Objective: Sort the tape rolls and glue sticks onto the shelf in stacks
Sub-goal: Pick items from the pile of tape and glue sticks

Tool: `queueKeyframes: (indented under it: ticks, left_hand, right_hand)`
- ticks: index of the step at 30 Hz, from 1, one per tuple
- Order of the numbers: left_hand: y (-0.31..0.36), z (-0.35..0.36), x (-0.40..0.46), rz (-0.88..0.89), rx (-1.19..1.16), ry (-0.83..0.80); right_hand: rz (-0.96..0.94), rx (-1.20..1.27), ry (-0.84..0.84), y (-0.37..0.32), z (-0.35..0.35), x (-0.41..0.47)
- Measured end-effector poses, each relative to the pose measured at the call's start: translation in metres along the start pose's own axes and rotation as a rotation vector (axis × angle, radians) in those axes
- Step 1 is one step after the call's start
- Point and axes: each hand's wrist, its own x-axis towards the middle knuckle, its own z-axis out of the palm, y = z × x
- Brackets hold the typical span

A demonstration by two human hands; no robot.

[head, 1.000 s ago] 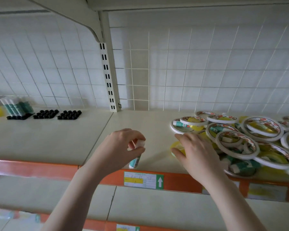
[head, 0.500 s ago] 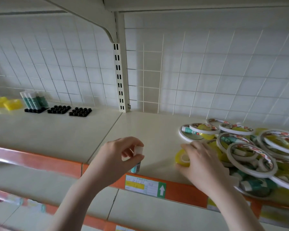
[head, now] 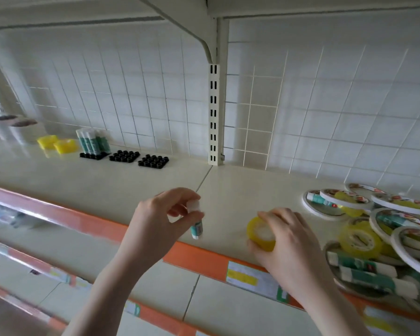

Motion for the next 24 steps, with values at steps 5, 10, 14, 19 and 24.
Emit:
queueKeyframes:
  ticks: [5,10,14,19,24]
  left_hand:
    - [-0.048,-0.056,0.013,-0.002,0.007,0.045]
    - [-0.119,-0.13,0.032,0.013,0.001,0.046]
    - [-0.171,-0.183,0.05,0.0,-0.011,0.036]
    - [-0.22,-0.228,0.072,-0.005,-0.019,0.021]
    - [-0.255,-0.242,0.097,-0.013,-0.001,0.03]
  right_hand:
    - [0.012,0.037,-0.003,-0.062,0.037,0.021]
    - [0.044,0.051,0.02,-0.142,0.087,0.05]
    - [0.096,0.049,0.054,-0.205,0.123,0.074]
    - [0.114,0.078,0.011,-0.261,0.153,0.104]
    - [0.12,0.041,0.002,-0.285,0.18,0.138]
